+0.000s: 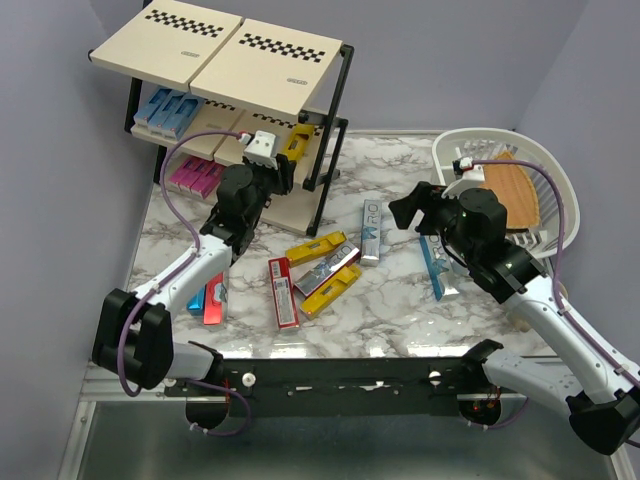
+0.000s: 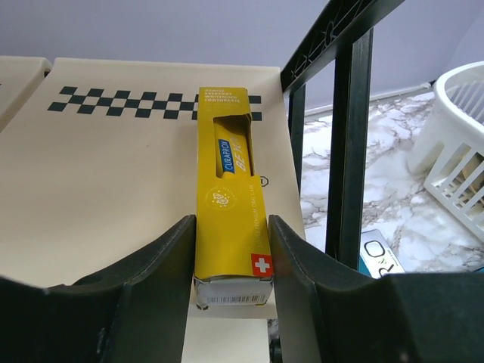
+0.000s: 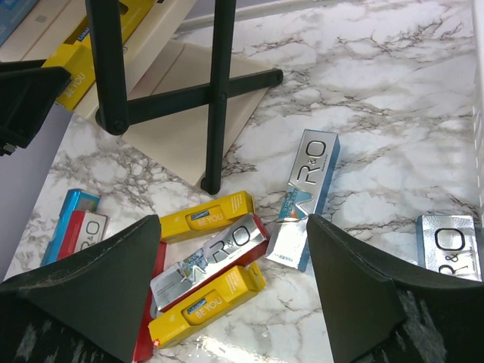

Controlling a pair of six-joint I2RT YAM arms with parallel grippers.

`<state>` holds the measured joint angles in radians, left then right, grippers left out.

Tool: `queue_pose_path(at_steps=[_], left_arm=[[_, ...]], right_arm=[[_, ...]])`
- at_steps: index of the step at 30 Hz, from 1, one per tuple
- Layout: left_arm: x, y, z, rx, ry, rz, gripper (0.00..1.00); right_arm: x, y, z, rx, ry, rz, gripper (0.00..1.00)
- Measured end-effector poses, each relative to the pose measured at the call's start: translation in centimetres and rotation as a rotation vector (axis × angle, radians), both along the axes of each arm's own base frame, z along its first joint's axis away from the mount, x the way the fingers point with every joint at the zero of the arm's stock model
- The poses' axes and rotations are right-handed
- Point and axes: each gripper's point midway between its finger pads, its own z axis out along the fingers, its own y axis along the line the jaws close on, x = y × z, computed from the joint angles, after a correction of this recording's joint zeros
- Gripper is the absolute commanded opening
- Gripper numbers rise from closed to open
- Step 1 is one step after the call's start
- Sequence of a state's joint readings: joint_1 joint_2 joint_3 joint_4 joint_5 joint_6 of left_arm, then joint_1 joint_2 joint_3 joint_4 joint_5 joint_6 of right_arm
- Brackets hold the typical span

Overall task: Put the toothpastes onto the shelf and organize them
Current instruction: Place the toothpaste on the shelf.

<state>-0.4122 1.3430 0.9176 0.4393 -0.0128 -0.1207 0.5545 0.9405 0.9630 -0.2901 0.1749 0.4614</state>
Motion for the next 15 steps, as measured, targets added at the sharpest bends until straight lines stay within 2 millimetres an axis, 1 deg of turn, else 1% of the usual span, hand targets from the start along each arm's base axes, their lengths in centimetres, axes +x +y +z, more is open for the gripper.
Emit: queue_pose_path(at_steps=[4, 15], left_arm=[[0.1, -0.4, 0.1, -0.003, -0.008, -0.018, 0.46], [1.2, -2.0, -0.1, -0.009, -0.02, -0.079, 0.45]], right_arm=[[0.0, 0.0, -0.2, -0.005, 0.003, 0.001, 0.86], [0.0, -0.1, -0.7, -0.017, 0.009, 0.002, 0.86]])
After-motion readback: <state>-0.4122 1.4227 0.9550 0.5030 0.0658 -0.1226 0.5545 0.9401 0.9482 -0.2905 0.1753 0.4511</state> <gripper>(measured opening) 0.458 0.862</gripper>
